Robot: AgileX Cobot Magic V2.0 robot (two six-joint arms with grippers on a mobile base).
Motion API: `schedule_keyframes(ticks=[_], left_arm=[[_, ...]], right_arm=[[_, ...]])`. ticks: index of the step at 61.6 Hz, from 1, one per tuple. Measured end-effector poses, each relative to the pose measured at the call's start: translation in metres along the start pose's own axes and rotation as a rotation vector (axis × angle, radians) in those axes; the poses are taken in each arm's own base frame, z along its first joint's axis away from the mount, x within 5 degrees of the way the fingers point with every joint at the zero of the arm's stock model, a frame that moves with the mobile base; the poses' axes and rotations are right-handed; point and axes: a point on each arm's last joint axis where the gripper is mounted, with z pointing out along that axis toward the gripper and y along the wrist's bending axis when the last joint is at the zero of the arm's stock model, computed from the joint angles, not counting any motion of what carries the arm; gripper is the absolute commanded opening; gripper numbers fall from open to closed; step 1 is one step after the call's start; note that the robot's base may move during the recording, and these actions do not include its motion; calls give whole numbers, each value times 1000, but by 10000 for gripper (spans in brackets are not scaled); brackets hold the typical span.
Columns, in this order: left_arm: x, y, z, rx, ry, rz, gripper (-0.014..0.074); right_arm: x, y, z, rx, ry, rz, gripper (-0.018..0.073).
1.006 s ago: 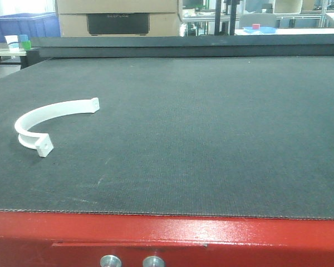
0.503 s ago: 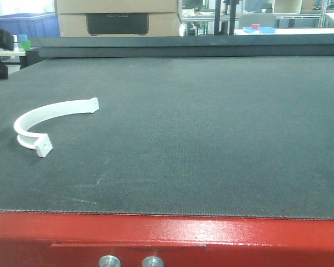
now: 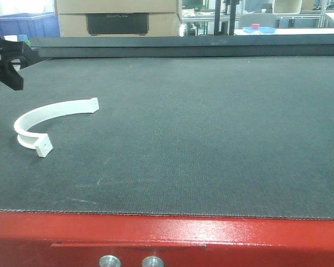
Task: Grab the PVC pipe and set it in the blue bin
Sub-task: 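Close the left gripper on the clamp's curved side and lift it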
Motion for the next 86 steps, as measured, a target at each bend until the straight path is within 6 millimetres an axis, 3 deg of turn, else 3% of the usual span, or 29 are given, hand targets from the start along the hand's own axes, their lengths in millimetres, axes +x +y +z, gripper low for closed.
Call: schedule_keyframes(ticks=[11, 42, 86], left_arm=[[7, -9, 10, 20, 43, 3, 341], [22, -11, 30, 22, 117, -43, 339], [27, -11, 34, 19, 136, -43, 295]], right_arm=[[0, 0, 0, 0, 0, 0, -169], [-1, 0, 0, 2, -9, 0, -169], [-3, 0, 0, 5, -32, 0, -169]])
